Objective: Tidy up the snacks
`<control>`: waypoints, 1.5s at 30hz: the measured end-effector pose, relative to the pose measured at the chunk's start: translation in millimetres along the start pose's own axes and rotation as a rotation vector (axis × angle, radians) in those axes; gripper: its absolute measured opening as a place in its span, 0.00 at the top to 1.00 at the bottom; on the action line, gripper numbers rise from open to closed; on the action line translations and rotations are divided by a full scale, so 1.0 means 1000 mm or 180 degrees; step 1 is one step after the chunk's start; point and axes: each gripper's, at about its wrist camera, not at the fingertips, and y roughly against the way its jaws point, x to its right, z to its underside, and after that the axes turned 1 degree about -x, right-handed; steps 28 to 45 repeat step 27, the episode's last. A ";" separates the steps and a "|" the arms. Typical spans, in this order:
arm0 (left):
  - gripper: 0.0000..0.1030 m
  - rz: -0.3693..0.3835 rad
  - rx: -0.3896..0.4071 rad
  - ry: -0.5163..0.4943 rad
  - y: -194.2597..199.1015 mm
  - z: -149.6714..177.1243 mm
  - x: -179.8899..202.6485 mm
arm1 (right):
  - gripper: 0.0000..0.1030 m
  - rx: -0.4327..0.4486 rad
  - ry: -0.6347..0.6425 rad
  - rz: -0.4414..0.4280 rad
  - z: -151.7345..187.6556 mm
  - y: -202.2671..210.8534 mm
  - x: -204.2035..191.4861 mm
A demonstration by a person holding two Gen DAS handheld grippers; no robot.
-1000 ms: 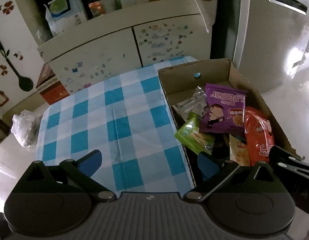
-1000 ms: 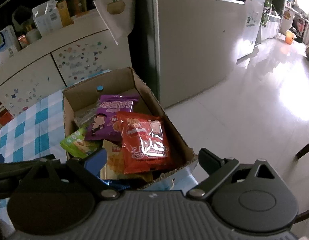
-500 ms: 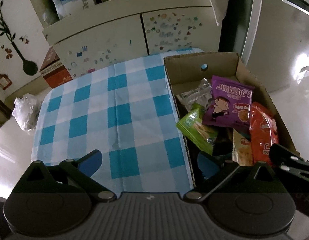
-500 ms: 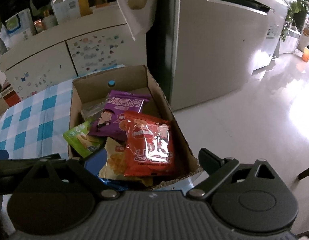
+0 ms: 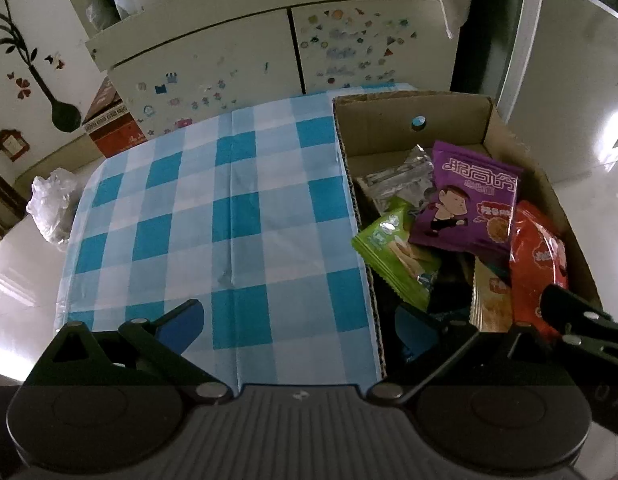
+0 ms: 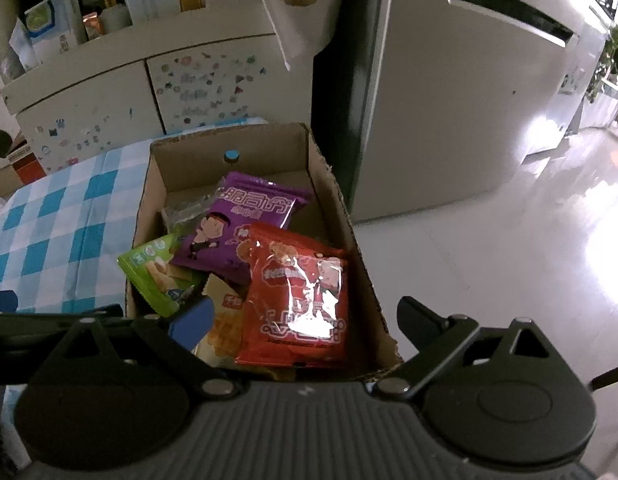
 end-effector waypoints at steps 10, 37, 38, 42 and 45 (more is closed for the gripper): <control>0.00 -0.0008 -0.0023 0.0027 -0.002 -0.002 0.001 | 0.05 0.0019 0.0007 -0.0002 -0.002 -0.001 0.001; 0.00 0.0028 -0.0015 0.0047 -0.006 -0.003 -0.003 | 0.05 0.0025 0.0019 0.0009 -0.002 -0.001 -0.003; 0.00 0.0028 -0.0015 0.0047 -0.006 -0.003 -0.003 | 0.05 0.0025 0.0019 0.0009 -0.002 -0.001 -0.003; 0.00 0.0028 -0.0015 0.0047 -0.006 -0.003 -0.003 | 0.05 0.0025 0.0019 0.0009 -0.002 -0.001 -0.003; 0.00 0.0028 -0.0015 0.0047 -0.006 -0.003 -0.003 | 0.05 0.0025 0.0019 0.0009 -0.002 -0.001 -0.003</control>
